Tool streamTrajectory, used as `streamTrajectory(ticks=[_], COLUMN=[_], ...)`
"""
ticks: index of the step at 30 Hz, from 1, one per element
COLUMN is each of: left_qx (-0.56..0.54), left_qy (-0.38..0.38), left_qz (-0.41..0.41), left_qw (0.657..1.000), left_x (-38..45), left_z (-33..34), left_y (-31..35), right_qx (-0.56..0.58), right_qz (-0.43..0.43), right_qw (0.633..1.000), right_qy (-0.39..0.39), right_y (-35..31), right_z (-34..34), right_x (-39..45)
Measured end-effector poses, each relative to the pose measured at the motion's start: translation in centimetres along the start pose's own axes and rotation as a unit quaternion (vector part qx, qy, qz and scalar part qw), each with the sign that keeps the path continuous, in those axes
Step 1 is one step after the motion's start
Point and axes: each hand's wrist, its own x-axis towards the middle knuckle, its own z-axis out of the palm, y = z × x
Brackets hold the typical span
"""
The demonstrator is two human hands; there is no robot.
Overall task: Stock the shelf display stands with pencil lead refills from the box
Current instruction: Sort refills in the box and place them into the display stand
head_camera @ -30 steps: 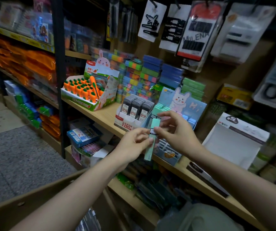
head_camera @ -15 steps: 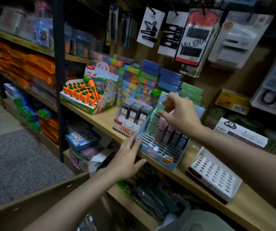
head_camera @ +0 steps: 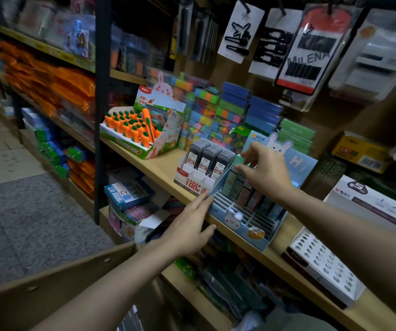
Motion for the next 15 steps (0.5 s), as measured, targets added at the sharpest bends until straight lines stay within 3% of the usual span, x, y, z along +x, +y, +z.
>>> streamTrajectory(ticks=[6, 15], left_qx=[-0.006, 0.014], left_qy=[0.01, -0.023], left_qz=[0.011, 0.034], left_qw=[1.0, 0.999], left_x=[0.0, -0.7], left_z=[0.3, 0.2], left_y=[-0.3, -0.2], right_qx=[-0.02, -0.106], right_qz=[0.005, 0.001], right_qw=[1.0, 0.994], right_qy=[-0.019, 0.032], right_y=[0.4, 0.6], right_z=[0.1, 1.8], right_x=[-0.5, -0.5])
